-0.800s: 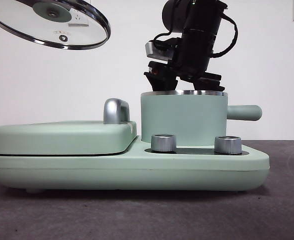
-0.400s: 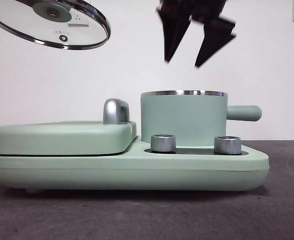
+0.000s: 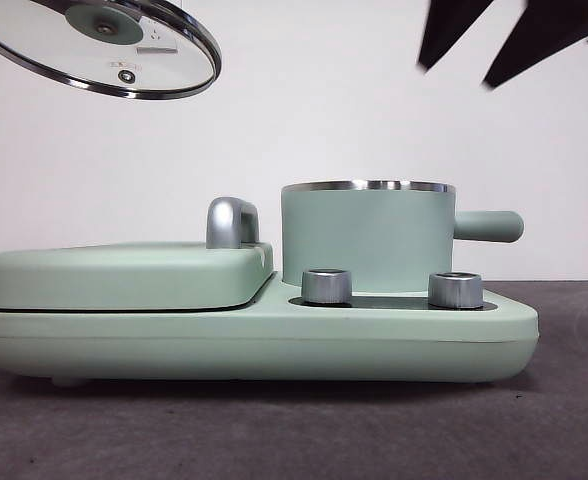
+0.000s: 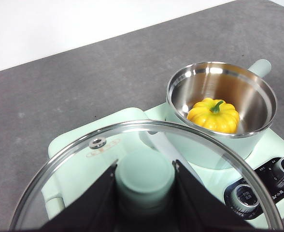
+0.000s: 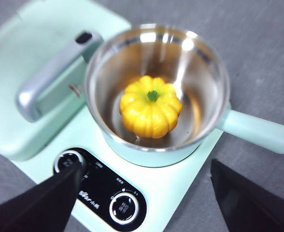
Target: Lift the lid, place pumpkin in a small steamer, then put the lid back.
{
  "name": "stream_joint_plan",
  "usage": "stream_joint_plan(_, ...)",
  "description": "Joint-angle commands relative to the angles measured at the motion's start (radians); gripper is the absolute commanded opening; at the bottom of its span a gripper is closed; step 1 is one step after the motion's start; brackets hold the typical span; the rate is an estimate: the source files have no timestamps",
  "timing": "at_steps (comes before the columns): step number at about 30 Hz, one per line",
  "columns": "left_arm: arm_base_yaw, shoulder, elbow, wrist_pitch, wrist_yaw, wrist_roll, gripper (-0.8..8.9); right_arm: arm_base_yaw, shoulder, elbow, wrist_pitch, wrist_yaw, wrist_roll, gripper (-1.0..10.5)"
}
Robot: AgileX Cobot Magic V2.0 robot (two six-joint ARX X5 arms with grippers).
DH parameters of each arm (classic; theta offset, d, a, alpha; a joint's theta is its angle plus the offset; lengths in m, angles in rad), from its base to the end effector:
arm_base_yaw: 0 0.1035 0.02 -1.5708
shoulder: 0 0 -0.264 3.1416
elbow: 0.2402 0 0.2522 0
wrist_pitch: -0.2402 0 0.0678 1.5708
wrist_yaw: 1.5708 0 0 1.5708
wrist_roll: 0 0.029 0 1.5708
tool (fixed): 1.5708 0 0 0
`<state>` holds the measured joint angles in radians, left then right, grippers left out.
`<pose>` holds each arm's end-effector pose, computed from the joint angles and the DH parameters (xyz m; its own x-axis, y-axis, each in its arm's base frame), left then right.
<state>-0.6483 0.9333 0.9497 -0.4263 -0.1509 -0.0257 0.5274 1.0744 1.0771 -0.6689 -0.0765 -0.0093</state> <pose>0.1583 -0.1145 0.3412 0.8135 -0.4277 -0.3940 0.4788 0.8772 0.0363 0.1848 0.1102 0.3365 0.6389 0.4606 -0.6162 -0.5587 0.8284 0.0399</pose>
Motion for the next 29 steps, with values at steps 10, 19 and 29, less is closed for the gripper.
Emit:
stream_joint_plan(10,-0.009,0.059,0.018,0.061,0.081,0.006,0.10,0.007,-0.428,-0.164,-0.048,0.031,0.093,4.1)
stream_joint_plan(19,-0.046,0.162,0.018,0.274,0.165,0.006,0.10,0.007,-0.517,-0.168,-0.176,0.032,0.115,4.1)
stream_joint_plan(29,-0.082,0.341,0.021,0.593,0.171,0.010,0.09,0.007,-0.515,-0.168,-0.200,0.032,0.114,4.1)
